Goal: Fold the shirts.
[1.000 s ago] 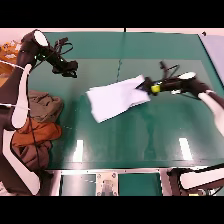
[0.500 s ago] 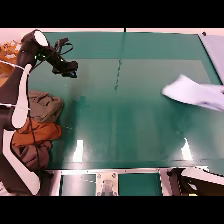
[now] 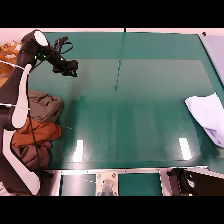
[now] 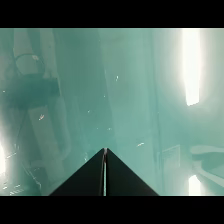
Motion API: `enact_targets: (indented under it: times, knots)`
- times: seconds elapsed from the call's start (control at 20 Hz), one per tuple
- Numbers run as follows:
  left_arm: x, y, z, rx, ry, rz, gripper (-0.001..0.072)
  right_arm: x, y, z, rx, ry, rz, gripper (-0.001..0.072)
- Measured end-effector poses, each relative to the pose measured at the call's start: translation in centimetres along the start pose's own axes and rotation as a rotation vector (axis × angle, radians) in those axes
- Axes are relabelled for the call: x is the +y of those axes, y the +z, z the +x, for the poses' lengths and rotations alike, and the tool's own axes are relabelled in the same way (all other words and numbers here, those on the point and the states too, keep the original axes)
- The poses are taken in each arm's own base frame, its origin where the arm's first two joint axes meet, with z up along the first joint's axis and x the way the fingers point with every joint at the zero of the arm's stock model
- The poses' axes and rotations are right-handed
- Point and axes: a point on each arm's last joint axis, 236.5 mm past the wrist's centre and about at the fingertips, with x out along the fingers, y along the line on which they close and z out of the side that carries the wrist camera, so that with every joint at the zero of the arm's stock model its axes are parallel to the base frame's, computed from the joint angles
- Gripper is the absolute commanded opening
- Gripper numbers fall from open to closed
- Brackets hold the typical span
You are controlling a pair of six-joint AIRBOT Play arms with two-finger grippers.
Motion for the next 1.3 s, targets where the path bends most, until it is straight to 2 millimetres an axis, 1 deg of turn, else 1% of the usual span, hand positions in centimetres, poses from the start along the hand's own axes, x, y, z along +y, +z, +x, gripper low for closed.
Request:
enact_targets:
  times: [0.05, 0.1, 0.2, 0.25, 0.3, 0.35, 0.4, 0.45, 0.5, 0.55, 0.6, 0.65, 0.7, 0.8, 0.85, 0.95, 1.0, 1.05, 1.1, 1.15, 1.3]
  knots:
    - [0.0, 0.0, 0.0, -0.001, -0.001, 0.002, 0.0026, -0.6, -0.6, 0.3, 0.014, -0.013, 0.016, 0.0250]
    - [0.0, 0.0, 0.0, -0.001, -0.002, 0.003, 0.0026, -1.0, -1.0, 0.3, 0.027, -0.022, 0.023, 0.0393]
    - [-0.1, 0.0, 0.0, -0.001, -0.003, 0.009, 0.0026, -1.8, -1.7, -0.2, 0.065, -0.055, 0.029, 0.0391]
    - [-0.1, -0.1, 0.0, 0.002, -0.003, 0.012, 0.0026, -2.4, -1.7, -1.0, 0.082, -0.091, 0.030, 0.0388]
    - [-0.1, -0.2, 0.0, 0.008, -0.003, 0.014, 0.0026, -3.5, -1.7, -2.2, 0.105, -0.153, 0.038, 0.0344]
    - [-0.1, -0.3, 0.0, 0.011, -0.004, 0.018, 0.0026, -4.5, -1.6, -3.6, 0.122, -0.219, 0.049, 0.0169]
    - [-0.1, -0.3, 0.0, 0.012, -0.004, 0.022, 0.0025, -5.1, -1.2, -5.3, 0.129, -0.278, 0.066, 0.0065]
    - [-0.1, -0.3, 0.0, 0.012, -0.004, 0.026, 0.0025, -5.2, -0.7, -6.8, 0.124, -0.315, 0.080, 0.0020]
    - [-0.1, -0.3, -0.1, 0.012, -0.004, 0.029, 0.0025, -4.6, -0.1, -8.2, 0.111, -0.335, 0.084, 0.0020]
    - [-0.3, -0.3, -0.4, 0.008, -0.004, 0.033, 0.0024, -3.2, 0.4, -9.0, 0.093, -0.325, 0.075, 0.0019]
    - [-0.5, -0.2, -1.0, -0.003, -0.004, 0.039, 0.0024, -0.9, 1.1, -9.4, 0.070, -0.295, 0.048, 0.0019]
    - [-0.8, 0.0, -1.8, -0.020, -0.003, 0.047, 0.0024, 1.6, 1.5, -9.5, 0.053, -0.257, 0.003, 0.0019]
    - [-1.3, 0.2, -2.9, -0.040, -0.002, 0.056, 0.0024, 4.6, 1.5, -9.3, 0.044, -0.212, -0.057, 0.0019]
    - [-2.3, 0.2, -5.4, -0.081, 0.001, 0.073, 0.0024, 10.4, 0.6, -8.5, 0.034, -0.142, -0.210, 0.0019]
    - [-2.6, -0.2, -6.3, -0.090, 0.004, 0.078, 0.0024, 12.9, -0.4, -7.9, 0.039, -0.115, -0.290, 0.0018]
    - [-3.3, -1.8, -7.5, -0.083, 0.018, 0.087, 0.0024, 17.4, -3.7, -6.8, 0.061, -0.069, -0.458, 0.0018]
    - [-3.8, -3.3, -7.5, -0.065, 0.023, 0.090, 0.0024, 18.9, -5.6, -6.3, 0.076, -0.051, -0.528, 0.0018]
    - [-4.1, -4.7, -7.4, -0.050, 0.029, 0.092, 0.0024, 20.0, -7.6, -5.9, 0.088, -0.036, -0.588, 0.0018]
    - [-4.5, -6.4, -7.2, -0.038, 0.033, 0.093, 0.0024, 20.6, -9.9, -5.5, 0.100, -0.023, -0.646, 0.0019]
    - [-5.0, -8.4, -6.8, -0.023, 0.035, 0.087, 0.0024, 20.7, -12.1, -5.2, 0.118, -0.014, -0.695, 0.0020]
    - [-6.4, -14.9, -5.3, 0.016, 0.032, 0.066, 0.0024, 19.7, -19.2, -3.9, 0.189, 0.009, -0.837, 0.0020]
